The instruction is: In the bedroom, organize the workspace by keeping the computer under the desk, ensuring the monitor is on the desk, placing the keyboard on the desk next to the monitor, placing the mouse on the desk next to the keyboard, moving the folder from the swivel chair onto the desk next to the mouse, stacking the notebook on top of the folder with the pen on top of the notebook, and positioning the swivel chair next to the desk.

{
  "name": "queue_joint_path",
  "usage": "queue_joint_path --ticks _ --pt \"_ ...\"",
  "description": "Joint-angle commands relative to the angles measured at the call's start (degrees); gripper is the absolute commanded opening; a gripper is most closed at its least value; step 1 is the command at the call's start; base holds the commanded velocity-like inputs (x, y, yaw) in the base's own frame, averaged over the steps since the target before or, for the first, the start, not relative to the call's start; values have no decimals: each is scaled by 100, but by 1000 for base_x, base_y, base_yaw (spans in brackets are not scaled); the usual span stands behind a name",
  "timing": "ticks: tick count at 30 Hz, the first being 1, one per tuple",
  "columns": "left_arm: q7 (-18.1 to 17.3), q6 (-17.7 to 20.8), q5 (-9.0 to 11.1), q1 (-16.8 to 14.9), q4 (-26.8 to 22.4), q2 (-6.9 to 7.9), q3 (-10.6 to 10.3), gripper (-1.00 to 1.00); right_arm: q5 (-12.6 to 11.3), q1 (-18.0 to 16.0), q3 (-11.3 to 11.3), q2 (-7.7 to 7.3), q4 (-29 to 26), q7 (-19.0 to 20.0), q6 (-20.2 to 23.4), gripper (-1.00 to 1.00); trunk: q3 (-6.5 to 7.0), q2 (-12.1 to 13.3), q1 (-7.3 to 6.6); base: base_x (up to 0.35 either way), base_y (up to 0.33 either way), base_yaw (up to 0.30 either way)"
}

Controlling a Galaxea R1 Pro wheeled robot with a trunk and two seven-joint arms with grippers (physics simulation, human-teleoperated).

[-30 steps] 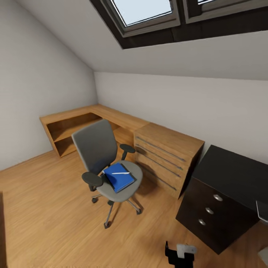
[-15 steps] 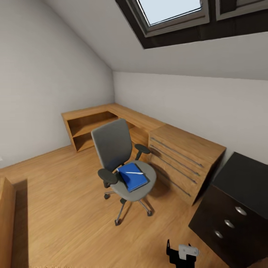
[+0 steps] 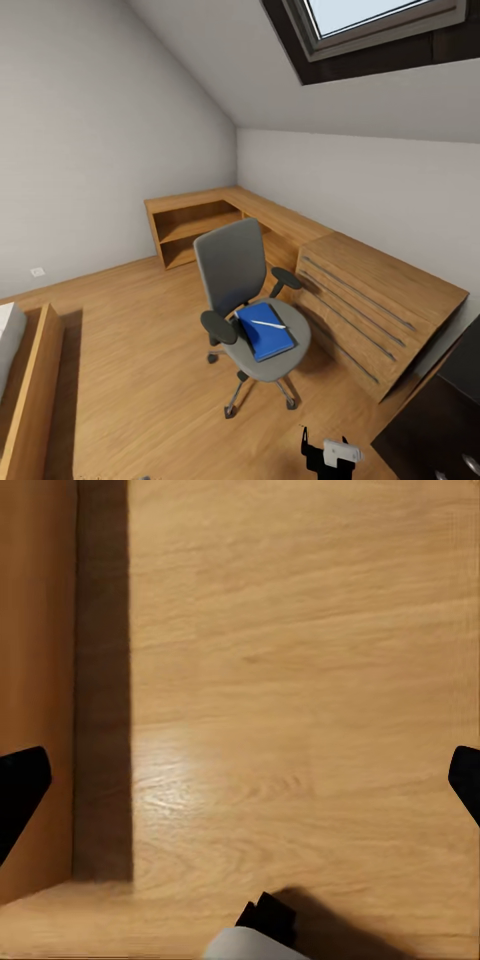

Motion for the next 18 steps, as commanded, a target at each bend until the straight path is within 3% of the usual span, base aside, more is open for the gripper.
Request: queue_joint_path --ticks 1,5,10,16,18 --pt "25 -34 55 -5 -7 7 -20 100 -39 -7 50 2 13 -16 -23 100 -6 -5 1 13 0 286" --pt "23 -35 36 -5 -7 2 13 100 -37 -7 50 1 10 -17 -21 100 -6 -5 1 5 -13 286" --pt "23 -35 25 -5 -7 -5 6 100 -31 -7 43 -13 12 0 17 100 -6 -5 1 55 -191 241" --pt "16 -34 15 -5 -7 -18 -12 100 -27 22 40 -49 8 59 34 100 -6 -5 1 173 -187 53" --pt "17 -33 12 -5 -7 -29 -121 100 -18 93 41 -88 6 67 36 100 -6 -5 1 50 -39 8"
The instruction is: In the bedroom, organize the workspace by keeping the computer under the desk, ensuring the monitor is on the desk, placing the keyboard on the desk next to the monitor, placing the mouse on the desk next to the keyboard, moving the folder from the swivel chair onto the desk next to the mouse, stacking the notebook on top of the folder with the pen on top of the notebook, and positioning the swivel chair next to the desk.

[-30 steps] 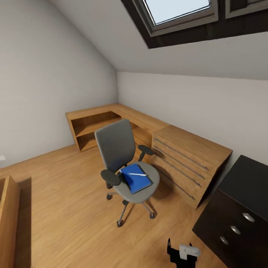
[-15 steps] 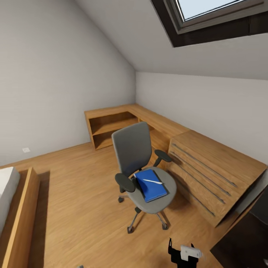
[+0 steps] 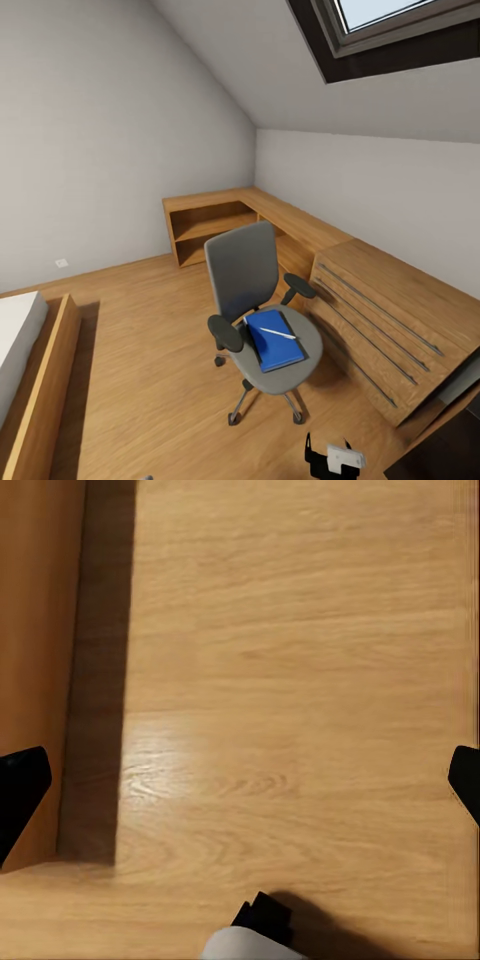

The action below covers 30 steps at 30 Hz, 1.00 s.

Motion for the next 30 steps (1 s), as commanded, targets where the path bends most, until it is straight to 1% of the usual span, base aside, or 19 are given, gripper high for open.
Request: queue_joint_path --ticks 1,3,5,9,12,13,14,15,16,18,19,20,21,22,23,24,25,27,30 --pt "30 -30 59 -5 -8 4 -131 100 -32 8 55 -15 12 -18 -19 100 -6 -4 1 25 -19 4" --pt "32 -30 59 -5 -8 7 -254 100 -30 28 59 -39 12 6 -22 100 -6 -4 1 15 -12 2" --pt "33 -30 64 -5 -8 9 -308 100 -38 38 62 -44 12 44 -25 100 -6 -4 1 5 -4 1" --pt "34 -34 72 -5 -8 23 -289 100 -31 42 64 -54 7 71 -34 100 -6 -4 1 0 0 0" --pt "50 38 92 -5 -641 207 -281 100 -18 20 66 -103 -429 55 64 100 -6 -4 1 0 0 0" --pt "94 645 101 -5 -2149 562 -219 100 -24 -48 58 -201 -1480 38 1105 100 -6 -4 1 0 0 0" --pt "160 1302 106 -5 -2904 709 25 100 -26 -165 57 -281 -2049 54 1991 100 -6 -4 1 0 0 0" --pt "193 1754 108 -5 -3335 766 288 100 -32 -264 53 -336 -2377 60 2563 100 -6 -4 1 0 0 0" --pt "205 1978 108 -5 -3529 783 457 100 -36 -329 52 -361 -2521 63 2833 100 -6 -4 1 0 0 0" --pt "221 2795 119 -5 -4162 803 1273 100 -52 -718 49 -425 -2919 70 3728 100 -6 -4 1 0 0 0" --pt "221 2965 123 -5 -4301 799 1484 100 -56 -842 48 -434 -2976 74 3919 100 -6 -4 1 0 0 0" --pt "220 3340 126 -5 -4675 778 2009 100 -87 -1237 34 -456 -3079 106 4491 100 -6 -4 1 0 0 0" --pt "220 3420 126 -5 -4770 772 2129 100 -112 -1364 28 -461 -3099 141 4693 100 -6 -4 1 0 0 0" --pt "221 3536 120 -5 -4906 758 2295 100 -187 -1573 19 -467 -3126 261 5080 100 -6 -4 1 0 0 0" --pt "224 3575 115 -5 -4955 753 2348 100 -229 -1649 17 -466 -3133 343 5254 100 -6 -4 1 0 0 0" --pt "228 3631 107 -5 -5025 746 2404 100 -296 -1758 28 -461 -3141 519 5530 100 -6 -4 1 0 0 0" --pt "234 3663 102 -5 -5070 747 2423 100 -335 -1828 48 -457 -3131 683 5720 100 -6 -4 1 0 0 0" --pt "247 3688 92 -5 -5104 749 2438 100 -367 -1889 73 -457 -3102 844 5897 100 -6 -4 1 0 0 0" --pt "258 3697 60 -5 -5146 768 2448 100 -397 -1932 91 -482 -3086 963 6093 100 -6 -4 1 0 0 0"
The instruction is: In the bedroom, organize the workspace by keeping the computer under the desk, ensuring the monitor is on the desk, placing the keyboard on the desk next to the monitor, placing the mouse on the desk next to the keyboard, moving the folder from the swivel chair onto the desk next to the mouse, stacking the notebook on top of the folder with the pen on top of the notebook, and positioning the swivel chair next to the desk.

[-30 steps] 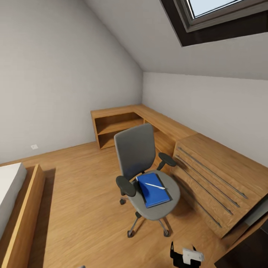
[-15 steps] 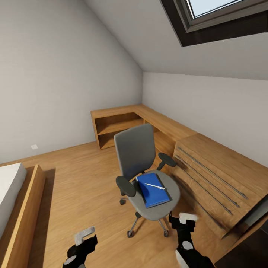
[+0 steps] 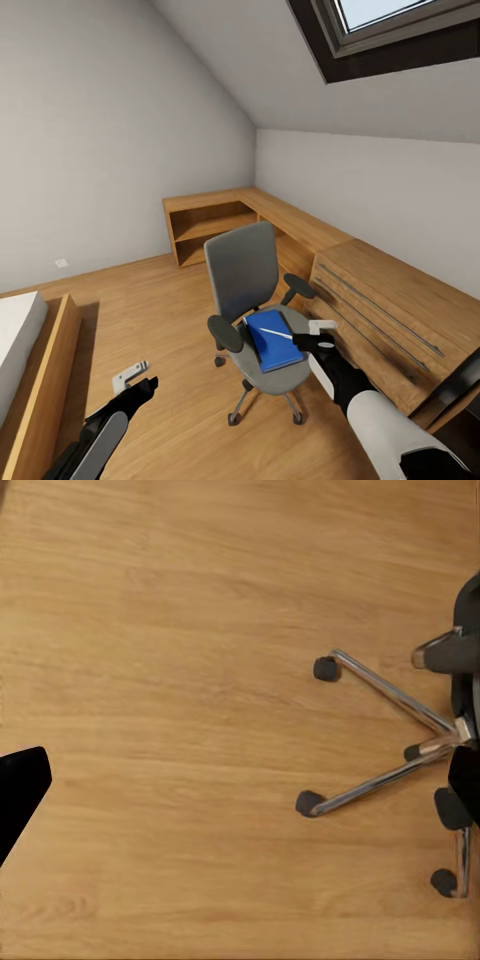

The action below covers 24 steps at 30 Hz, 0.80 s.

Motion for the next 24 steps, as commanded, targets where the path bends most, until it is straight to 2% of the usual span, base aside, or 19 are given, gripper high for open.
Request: queue_joint_path --ticks 1,3,6,9,17,22,24 --pt "52 -13 1 -5 -54 9 -12 100 -65 -10 49 -19 -7 -20 86 100 -7 -5 1 29 -23 0" --pt "56 -82 -118 -5 -120 9 -12 100 -70 -16 52 -60 -6 23 145 100 -7 -5 1 91 -78 0" --pt "53 -195 -494 -5 -177 5 -11 100 -69 -22 55 -134 -17 63 191 100 -7 -5 1 187 -182 0" --pt "56 -229 -681 -5 -201 11 -9 100 -75 -20 62 -132 -16 62 211 100 -7 -5 1 226 -228 20" --pt "60 -219 -724 -5 -206 -3 -9 100 -64 -6 108 -28 12 78 190 100 -10 -5 1 218 -247 210" --pt "60 -220 -717 -5 -208 2 6 100 -66 8 486 -22 12 110 189 100 -25 -5 1 50 -107 257" --pt "60 -222 -715 -5 -212 6 18 100 -67 9 540 -25 12 144 191 100 -33 -5 1 15 -32 257"
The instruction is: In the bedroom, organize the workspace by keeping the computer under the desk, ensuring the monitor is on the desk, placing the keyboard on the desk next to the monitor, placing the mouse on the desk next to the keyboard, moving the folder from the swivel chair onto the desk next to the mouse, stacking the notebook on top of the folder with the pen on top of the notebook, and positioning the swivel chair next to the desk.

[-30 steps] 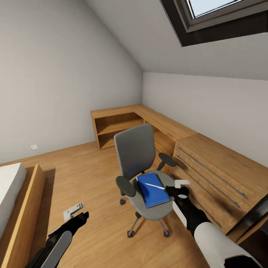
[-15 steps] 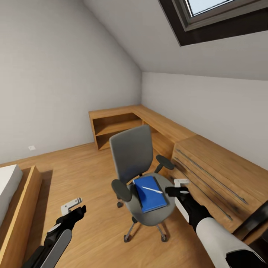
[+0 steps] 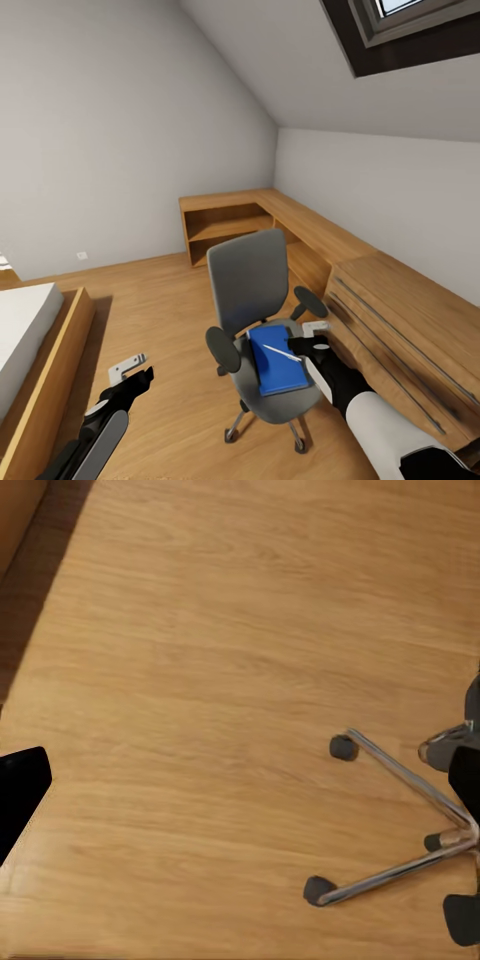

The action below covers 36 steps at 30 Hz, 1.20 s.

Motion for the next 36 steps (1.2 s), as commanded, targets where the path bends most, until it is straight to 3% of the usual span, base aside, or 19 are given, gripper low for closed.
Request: queue_joint_path --ticks 1,8,12,14,17,19,22,30,36 --pt "47 8 39 -6 -17 8 -4 100 -61 -2 82 -8 -10 -2 31 100 -11 -5 1 8 -18 257" --pt "54 -1 46 -6 -41 12 15 100 -47 -1 139 -28 2 390 27 100 -40 -5 1 4 -8 255" --pt "55 -5 44 -6 -46 13 18 100 149 -1 149 -48 11 786 24 100 -56 -5 1 1 -1 253" --pt "56 -6 40 -6 -46 18 18 100 340 -1 151 -104 52 1078 14 100 -65 -5 1 36 0 247" --pt "56 -6 39 -6 -47 18 18 100 417 -1 151 -187 96 1417 3 100 -77 -5 1 161 -22 194" --pt "56 -8 38 -6 -50 15 18 100 456 -1 151 -334 118 1866 -6 100 -80 -5 1 264 -59 81" --pt "56 -7 32 -6 -51 19 18 100 473 -1 151 -479 125 2118 -12 100 -83 -5 1 297 -101 30" --pt "54 -2 31 -6 -52 20 20 100 476 -1 148 -802 132 2244 -244 100 -83 -5 1 261 -204 5" --pt "50 18 61 -6 -289 27 51 100 565 -1 225 -847 378 2269 -443 100 -84 -5 1 71 -107 0"
